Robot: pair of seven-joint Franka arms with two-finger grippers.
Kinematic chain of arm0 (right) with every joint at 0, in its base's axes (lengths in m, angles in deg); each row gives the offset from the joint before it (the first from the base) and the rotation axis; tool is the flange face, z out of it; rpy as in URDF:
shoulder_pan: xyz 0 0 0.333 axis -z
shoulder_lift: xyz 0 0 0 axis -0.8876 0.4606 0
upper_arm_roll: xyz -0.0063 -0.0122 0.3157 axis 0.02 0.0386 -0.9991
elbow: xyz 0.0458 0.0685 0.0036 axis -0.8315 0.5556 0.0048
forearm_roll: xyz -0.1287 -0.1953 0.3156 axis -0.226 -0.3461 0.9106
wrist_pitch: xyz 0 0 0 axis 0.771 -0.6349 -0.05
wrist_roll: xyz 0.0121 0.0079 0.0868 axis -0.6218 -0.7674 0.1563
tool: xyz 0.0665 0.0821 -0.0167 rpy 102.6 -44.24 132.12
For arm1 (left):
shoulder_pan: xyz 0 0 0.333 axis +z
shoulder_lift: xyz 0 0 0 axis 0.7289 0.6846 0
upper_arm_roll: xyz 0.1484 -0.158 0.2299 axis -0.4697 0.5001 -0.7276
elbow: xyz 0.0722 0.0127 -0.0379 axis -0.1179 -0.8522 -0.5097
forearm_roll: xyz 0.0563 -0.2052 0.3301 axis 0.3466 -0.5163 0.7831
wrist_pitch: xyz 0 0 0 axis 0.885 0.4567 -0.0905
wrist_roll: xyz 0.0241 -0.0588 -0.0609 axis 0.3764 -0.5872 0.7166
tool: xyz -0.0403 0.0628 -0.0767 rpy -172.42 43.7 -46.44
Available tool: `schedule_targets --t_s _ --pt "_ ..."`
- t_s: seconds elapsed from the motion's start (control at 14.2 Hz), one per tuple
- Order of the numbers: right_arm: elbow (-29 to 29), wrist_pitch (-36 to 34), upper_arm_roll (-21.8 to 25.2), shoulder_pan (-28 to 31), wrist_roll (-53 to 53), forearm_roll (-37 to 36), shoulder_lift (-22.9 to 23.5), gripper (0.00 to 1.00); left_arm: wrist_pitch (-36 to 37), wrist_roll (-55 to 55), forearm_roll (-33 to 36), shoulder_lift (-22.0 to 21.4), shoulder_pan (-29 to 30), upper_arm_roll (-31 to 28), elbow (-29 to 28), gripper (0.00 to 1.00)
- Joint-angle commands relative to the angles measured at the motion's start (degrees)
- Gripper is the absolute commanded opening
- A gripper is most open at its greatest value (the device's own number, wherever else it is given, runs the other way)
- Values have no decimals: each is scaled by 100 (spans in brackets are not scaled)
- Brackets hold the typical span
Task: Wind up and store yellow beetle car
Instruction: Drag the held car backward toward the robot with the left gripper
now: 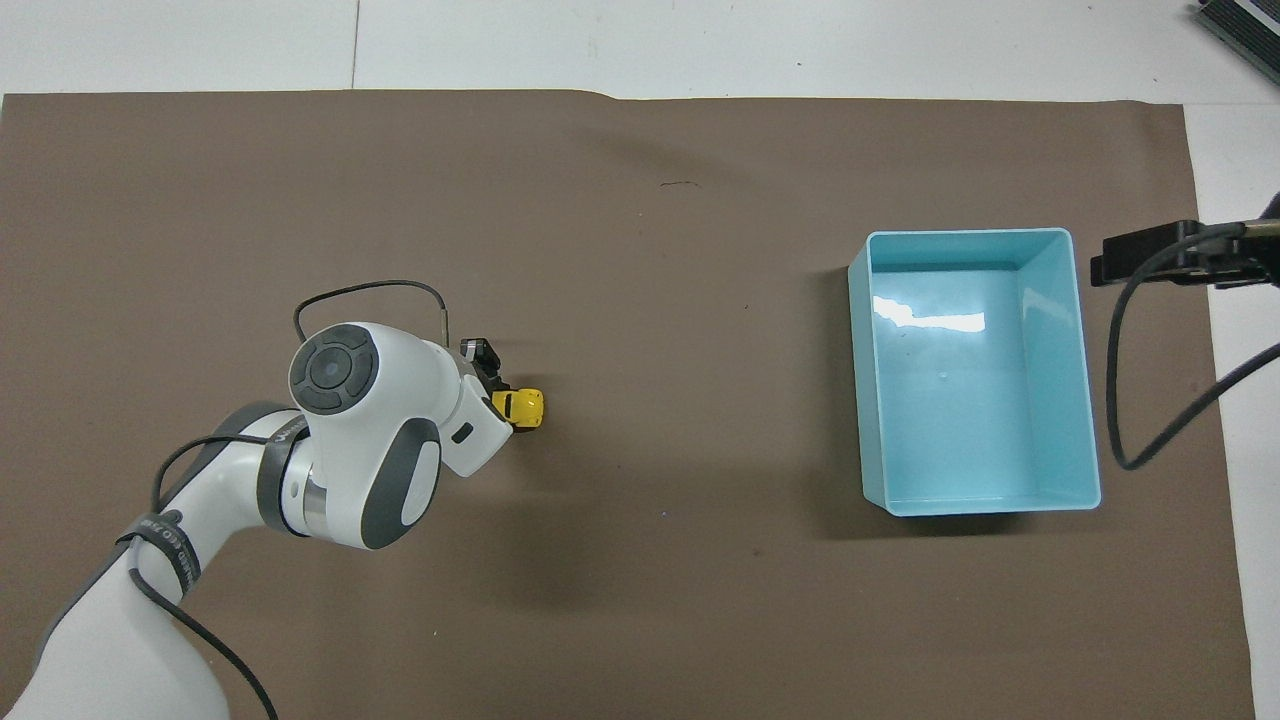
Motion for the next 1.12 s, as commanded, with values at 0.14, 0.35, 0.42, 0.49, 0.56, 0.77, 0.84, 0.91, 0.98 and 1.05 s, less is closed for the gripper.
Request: schedule_targets --t_s 0.14,0.35,0.42,0.49,0.56,0.77,0.84,0.91,0.98,1.05 --pt "83 -19 -40 73 -91 71 -92 100 -126 -686 -93 26 472 -22 -225 0" --pt "75 -19 -40 73 -100 71 -92 100 -117 -958 -93 18 701 -22 -268 0" --pt "75 -19 -40 73 -100 71 -92 100 -100 -1090 -93 18 763 -31 -277 0" --pt "75 -19 -40 73 -100 71 -92 100 -100 -1204 -93 9 885 -31 -312 0" --pt "75 -19 -40 73 -100 71 -92 100 -82 -1310 -93 9 991 -31 -321 0" --pt "75 -19 -40 73 -100 62 -92 100 -73 -1443 -93 9 1185 -40 -321 0" --pt "75 -19 -40 73 -100 62 -92 100 -73 -1443 -93 9 1211 -40 -321 0" --pt "75 -19 -40 73 -100 71 -92 100 -82 -1451 -93 18 1212 -49 -321 0" --pt "75 -19 -40 64 -100 71 -92 100 -73 -1452 -84 18 1220 -57 -321 0" --pt "75 -19 -40 64 -100 71 -92 100 -73 -1452 -84 18 1273 -57 -321 0"
